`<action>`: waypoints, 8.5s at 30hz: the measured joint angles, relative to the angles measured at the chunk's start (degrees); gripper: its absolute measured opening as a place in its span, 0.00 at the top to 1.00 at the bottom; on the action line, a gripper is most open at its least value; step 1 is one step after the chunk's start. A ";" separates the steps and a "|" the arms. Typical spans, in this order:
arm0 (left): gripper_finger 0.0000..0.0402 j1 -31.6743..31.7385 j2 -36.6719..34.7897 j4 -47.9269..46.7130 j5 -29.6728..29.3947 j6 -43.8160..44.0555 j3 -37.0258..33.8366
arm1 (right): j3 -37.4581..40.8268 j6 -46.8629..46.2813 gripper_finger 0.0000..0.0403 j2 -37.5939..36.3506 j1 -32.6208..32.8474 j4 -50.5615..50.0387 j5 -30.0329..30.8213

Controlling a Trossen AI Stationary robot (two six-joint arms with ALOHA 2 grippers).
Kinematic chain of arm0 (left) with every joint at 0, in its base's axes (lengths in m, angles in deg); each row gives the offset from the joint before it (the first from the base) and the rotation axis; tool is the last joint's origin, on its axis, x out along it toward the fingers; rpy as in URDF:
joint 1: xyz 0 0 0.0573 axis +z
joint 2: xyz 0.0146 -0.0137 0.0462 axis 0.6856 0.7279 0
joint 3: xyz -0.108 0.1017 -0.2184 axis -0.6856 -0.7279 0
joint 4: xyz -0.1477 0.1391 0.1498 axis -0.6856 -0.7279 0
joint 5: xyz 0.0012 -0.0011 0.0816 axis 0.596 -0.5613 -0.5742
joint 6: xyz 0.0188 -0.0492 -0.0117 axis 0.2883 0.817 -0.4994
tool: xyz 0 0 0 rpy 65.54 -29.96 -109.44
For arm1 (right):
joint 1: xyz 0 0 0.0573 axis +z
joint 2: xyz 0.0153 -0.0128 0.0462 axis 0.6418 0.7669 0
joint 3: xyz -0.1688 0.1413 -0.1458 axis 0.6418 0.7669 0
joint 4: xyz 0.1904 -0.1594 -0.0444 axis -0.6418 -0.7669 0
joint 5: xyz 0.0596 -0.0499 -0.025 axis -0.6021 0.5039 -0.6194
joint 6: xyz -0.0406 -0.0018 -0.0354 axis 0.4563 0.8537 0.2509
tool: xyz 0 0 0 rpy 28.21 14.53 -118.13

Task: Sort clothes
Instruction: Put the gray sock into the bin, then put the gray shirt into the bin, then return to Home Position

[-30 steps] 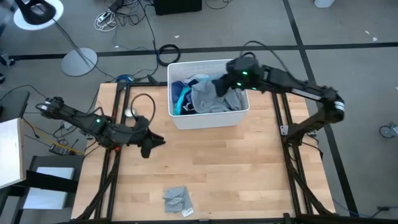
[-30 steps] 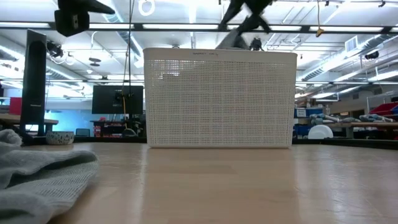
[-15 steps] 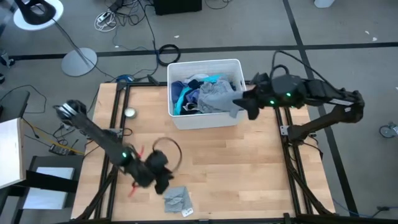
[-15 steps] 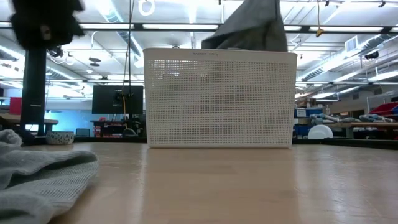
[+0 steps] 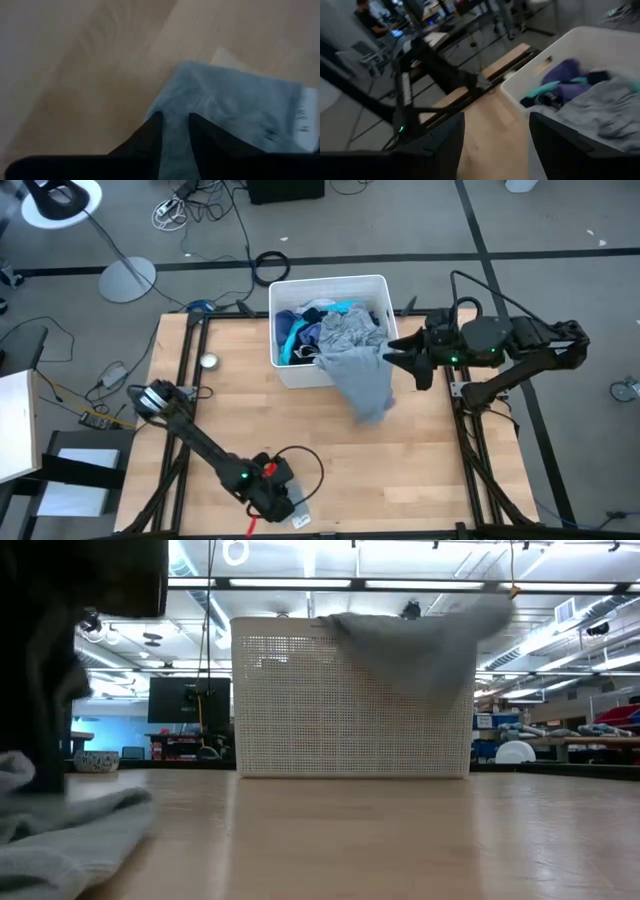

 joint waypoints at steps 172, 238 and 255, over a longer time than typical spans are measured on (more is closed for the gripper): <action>0.66 35.05 -91.47 43.48 7.42 -64.47 -66.71 | 2.86 20.40 0.41 30.80 -39.78 15.09 -26.31; 0.66 35.07 -108.70 31.37 7.99 -74.92 -65.94 | 73.94 19.37 0.42 -49.75 -4.83 33.18 -20.78; 0.66 35.07 -108.70 31.30 7.99 -74.89 -65.85 | 73.49 29.16 0.42 -62.39 -4.48 24.85 -3.16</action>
